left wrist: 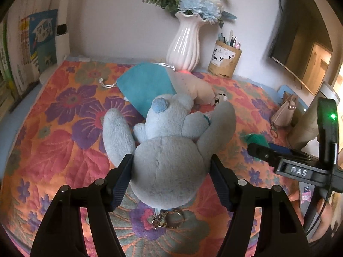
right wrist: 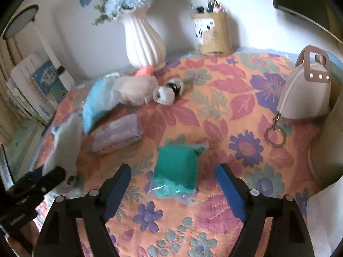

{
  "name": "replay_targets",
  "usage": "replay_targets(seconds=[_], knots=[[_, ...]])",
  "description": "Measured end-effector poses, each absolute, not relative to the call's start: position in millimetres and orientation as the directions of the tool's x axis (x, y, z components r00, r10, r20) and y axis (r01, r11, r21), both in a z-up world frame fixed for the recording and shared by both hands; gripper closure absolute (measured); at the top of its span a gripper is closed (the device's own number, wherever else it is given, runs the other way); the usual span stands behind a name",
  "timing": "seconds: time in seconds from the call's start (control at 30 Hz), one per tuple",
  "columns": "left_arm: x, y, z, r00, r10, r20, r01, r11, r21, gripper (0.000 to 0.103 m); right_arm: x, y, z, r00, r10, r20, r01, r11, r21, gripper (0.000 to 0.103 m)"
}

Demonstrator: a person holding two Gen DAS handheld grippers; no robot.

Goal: Organize soft objects

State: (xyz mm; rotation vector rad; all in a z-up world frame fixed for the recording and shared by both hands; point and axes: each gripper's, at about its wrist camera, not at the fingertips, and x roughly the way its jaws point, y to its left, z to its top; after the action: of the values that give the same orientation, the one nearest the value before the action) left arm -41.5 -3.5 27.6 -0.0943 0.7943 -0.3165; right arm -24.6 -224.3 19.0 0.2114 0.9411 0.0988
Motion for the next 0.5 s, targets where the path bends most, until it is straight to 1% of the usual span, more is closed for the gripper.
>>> replay_targets(seconds=[0.13, 0.17, 0.2, 0.27, 0.3, 0.43, 0.5], knots=[[-43, -7, 28, 0.664, -0.302, -0.684, 0.248, 0.952, -0.179, 0.035, -22, -219, 16, 0.58, 0.123, -0.805, 0.018, 0.986, 0.164, 0.023], [-44, -7, 28, 0.665, -0.3, -0.684, 0.249, 0.952, -0.176, 0.035, -22, -217, 16, 0.582, 0.114, -0.805, 0.014, 0.989, 0.15, 0.034], [-44, -7, 28, 0.665, -0.3, -0.684, 0.25, 0.952, -0.175, 0.035, -23, -215, 17, 0.585, 0.113, -0.803, 0.006, 0.99, 0.144, 0.04], [-44, -7, 28, 0.665, -0.301, -0.684, 0.249, 0.952, -0.176, 0.035, -25, -209, 18, 0.588, 0.108, -0.802, -0.019, 0.993, 0.12, 0.057], [-44, -7, 28, 0.665, -0.301, -0.684, 0.25, 0.952, -0.176, 0.035, -26, -205, 19, 0.595, 0.105, -0.797, -0.038, 0.994, 0.102, 0.063], [-44, -8, 28, 0.665, -0.299, -0.684, 0.25, 0.953, -0.174, 0.035, -34, -189, 25, 0.637, 0.078, -0.767, -0.084, 0.996, 0.031, 0.064], [-43, -8, 28, 0.666, -0.297, -0.685, 0.253, 0.953, -0.168, 0.035, -37, -187, 28, 0.654, 0.08, -0.752, -0.094, 0.995, 0.025, 0.064]])
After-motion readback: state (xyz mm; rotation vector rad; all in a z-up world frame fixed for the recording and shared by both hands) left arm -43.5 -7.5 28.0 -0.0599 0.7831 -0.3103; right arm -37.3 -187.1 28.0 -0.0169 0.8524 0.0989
